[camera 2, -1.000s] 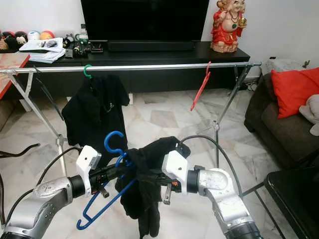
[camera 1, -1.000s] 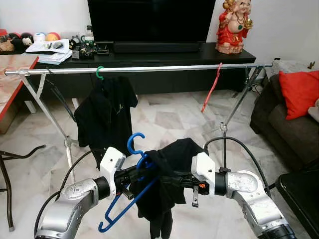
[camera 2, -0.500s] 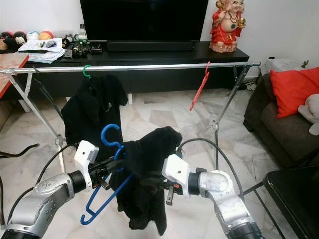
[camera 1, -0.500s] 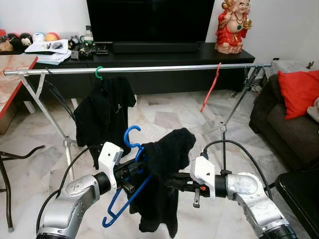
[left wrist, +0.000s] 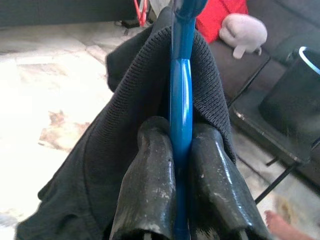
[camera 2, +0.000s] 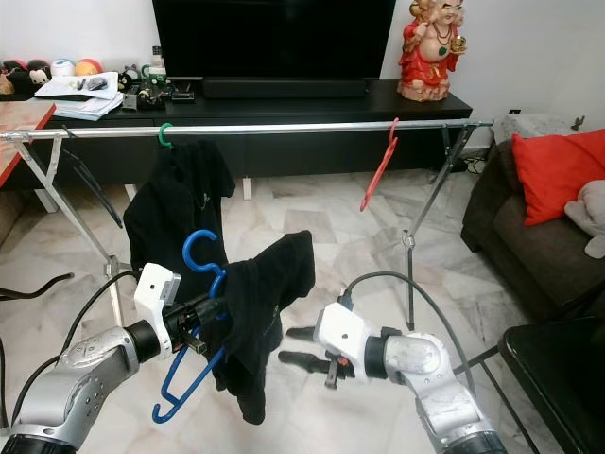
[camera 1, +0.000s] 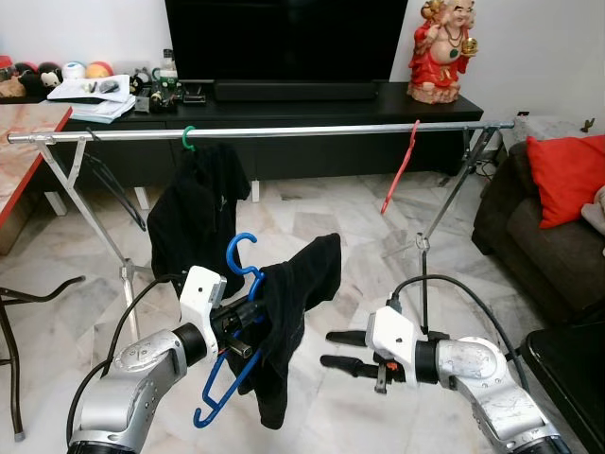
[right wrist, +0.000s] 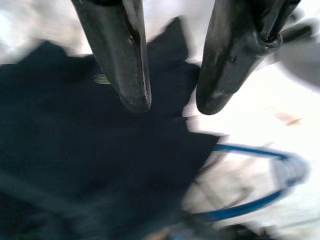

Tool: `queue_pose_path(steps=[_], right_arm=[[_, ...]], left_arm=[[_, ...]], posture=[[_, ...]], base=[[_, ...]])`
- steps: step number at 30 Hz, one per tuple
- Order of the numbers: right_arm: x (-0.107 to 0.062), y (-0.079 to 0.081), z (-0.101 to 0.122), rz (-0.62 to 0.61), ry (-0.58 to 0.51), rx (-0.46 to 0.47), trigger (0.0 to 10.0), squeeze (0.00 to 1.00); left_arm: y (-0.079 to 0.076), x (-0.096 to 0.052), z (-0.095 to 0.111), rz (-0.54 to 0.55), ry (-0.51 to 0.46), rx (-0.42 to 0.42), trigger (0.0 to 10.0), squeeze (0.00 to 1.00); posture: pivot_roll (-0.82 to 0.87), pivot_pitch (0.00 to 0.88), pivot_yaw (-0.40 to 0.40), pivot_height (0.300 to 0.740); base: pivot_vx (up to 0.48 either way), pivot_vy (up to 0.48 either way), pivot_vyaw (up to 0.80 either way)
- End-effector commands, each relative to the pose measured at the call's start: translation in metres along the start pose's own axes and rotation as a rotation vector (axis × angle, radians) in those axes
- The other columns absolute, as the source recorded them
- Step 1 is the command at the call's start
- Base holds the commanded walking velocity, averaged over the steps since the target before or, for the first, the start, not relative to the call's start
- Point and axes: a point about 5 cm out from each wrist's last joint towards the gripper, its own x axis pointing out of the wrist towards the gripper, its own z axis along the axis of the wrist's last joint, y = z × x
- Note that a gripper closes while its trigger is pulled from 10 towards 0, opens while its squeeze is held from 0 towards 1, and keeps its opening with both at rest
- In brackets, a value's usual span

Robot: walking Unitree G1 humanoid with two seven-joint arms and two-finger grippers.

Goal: Hang hanger

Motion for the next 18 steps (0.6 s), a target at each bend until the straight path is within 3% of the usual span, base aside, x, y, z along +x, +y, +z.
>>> queue_pose_path(steps=[1,3,6,7,8,9,11,13,18], right_arm=[[-0.013,-0.028,0.015,-0.195,-0.076,-0.011,10.0,1.0],[-0.017,-0.038,0.022,-0.268,-0.117,0.004,10.0,1.0],[-0.031,-0.068,0.04,-0.478,-0.224,0.03,10.0,1.0],[-0.037,-0.08,0.043,-0.549,-0.232,0.049,10.0,0.17],[-0.037,-0.08,0.043,-0.549,-0.232,0.049,10.0,0.17],[-0.041,-0.089,0.044,-0.595,-0.22,0.064,10.0,0.0],[-0.041,-0.091,0.045,-0.572,-0.211,0.058,10.0,0.0],[-0.034,-0.09,0.05,-0.443,-0.181,-0.005,10.0,0.0],[-0.028,-0.078,0.047,-0.171,-0.079,-0.107,10.0,0.0]], left_arm=[[-0.001,-0.001,0.004,-0.019,-0.006,0.048,10.0,0.0],[-0.001,-0.001,0.002,-0.021,0.003,0.053,10.0,0.0],[0.0,-0.002,-0.008,-0.025,0.079,0.107,10.0,0.0],[0.0,-0.002,-0.013,-0.034,0.101,0.121,10.0,0.0],[0.0,-0.002,-0.013,-0.034,0.101,0.121,10.0,0.0],[0.0,-0.002,-0.015,-0.044,0.104,0.119,10.0,0.0],[0.0,-0.003,-0.016,-0.056,0.114,0.127,10.0,0.0],[0.0,-0.004,-0.022,-0.09,0.164,0.191,10.0,0.0],[-0.004,-0.009,-0.024,-0.17,0.181,0.219,10.0,0.0]], posture=[[0.11,0.042,-0.077,0.74],[0.11,0.042,-0.077,0.74],[0.1,0.045,-0.082,0.74],[0.1,0.046,-0.083,0.74],[0.1,0.046,-0.083,0.74],[0.09,0.049,-0.083,0.74],[0.09,0.051,-0.084,0.74],[0.08,0.06,-0.091,0.74],[0.07,0.076,-0.104,0.74]], base=[[0.0,0.0,0.0],[0.0,0.0,0.0],[0.0,0.0,0.0],[0.0,0.0,0.0],[0.0,0.0,0.0],[0.0,0.0,0.0],[0.0,0.0,0.0],[0.0,0.0,0.0],[0.0,0.0,0.0]])
